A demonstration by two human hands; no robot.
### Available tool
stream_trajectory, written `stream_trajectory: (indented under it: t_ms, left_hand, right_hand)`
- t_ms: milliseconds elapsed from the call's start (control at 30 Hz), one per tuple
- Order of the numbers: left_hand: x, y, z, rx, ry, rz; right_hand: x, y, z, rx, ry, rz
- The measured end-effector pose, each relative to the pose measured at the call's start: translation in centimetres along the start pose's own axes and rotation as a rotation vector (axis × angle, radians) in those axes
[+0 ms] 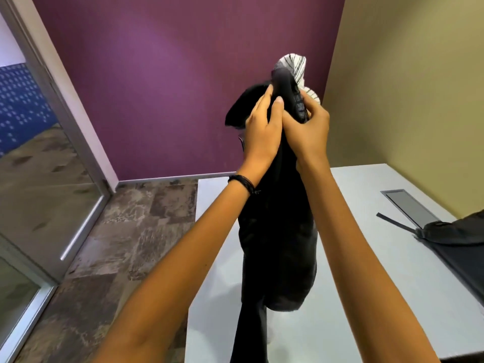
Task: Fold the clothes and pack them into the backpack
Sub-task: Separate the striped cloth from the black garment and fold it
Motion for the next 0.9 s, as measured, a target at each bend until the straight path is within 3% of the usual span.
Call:
stream_trajectory:
  t_ms: [233,467,633,900]
  left_hand:
    - [-1.3,-9.9,-1.0,-0.067,0.022,-0.12]
    - [-2.5,-16.9,-1.1,-0.12,0.028,-0.344]
    - [0.1,-18.5,-2.0,-0.085,-0.039,-0.489]
    - [15.8,-18.0,-4.3,-0.009,-0.117,-0.29]
  right_hand:
    - [1.6,-9.5,-2.8,-0.039,-0.079,0.103]
    - [3.6,-16.0,-5.2,-0.105,-0.221,0.355]
    - [0.7,-17.3,-6.6,-0.057,-0.314,0.452]
    - [-15.6,-17.4,-9.9,-0.037,-0.268,0.11]
Point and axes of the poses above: each hand's wrist, its own y-axis away from the middle knuckle, its own z-axis out of the back of the hand, x = y × z, the point moved 8 cm from there along -y, towards the middle knuckle, and after that the axes turned 1 degree about y, right-handed, at the moved point
